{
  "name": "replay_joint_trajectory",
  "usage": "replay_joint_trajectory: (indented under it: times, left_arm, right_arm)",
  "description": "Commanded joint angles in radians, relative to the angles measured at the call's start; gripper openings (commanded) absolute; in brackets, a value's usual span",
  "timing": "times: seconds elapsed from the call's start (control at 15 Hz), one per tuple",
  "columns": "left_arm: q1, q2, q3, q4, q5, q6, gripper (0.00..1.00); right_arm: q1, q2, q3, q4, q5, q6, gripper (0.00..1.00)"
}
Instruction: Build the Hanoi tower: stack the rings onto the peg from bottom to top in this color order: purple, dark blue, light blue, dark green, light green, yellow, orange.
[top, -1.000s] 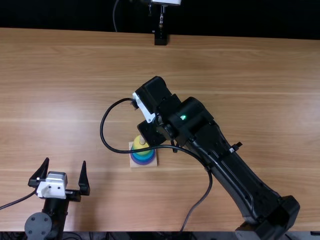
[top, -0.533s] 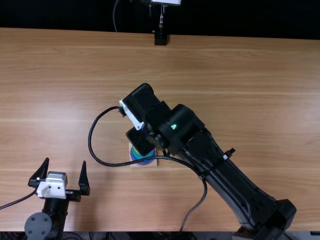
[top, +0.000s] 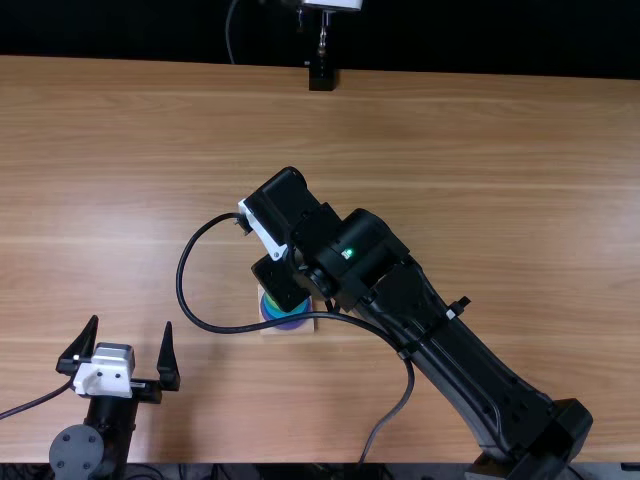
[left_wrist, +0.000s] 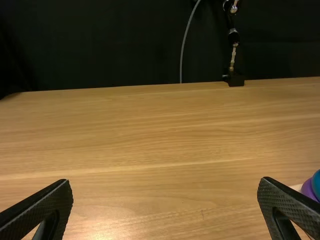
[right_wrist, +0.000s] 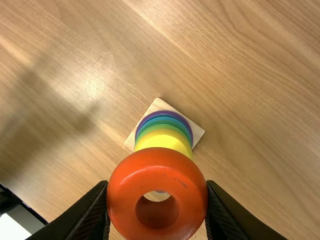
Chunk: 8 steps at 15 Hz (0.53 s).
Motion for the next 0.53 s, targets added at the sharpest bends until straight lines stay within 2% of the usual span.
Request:
replay_joint_trajectory:
  times: [0.0, 0.47]
  left_arm:
    - [0.002, -0.012, -0.025, -0.006, 0.006, 0.005, 1.00]
    - [0.002, -0.012, -0.025, -0.006, 0.006, 0.005, 1.00]
  right_arm:
    - [-0.004, -0.027, -0.015, 0.000, -0.002, 0.006, 0.00]
    - [-0.004, -0.027, -0.036, 0.000, -0.002, 0.008, 0.00]
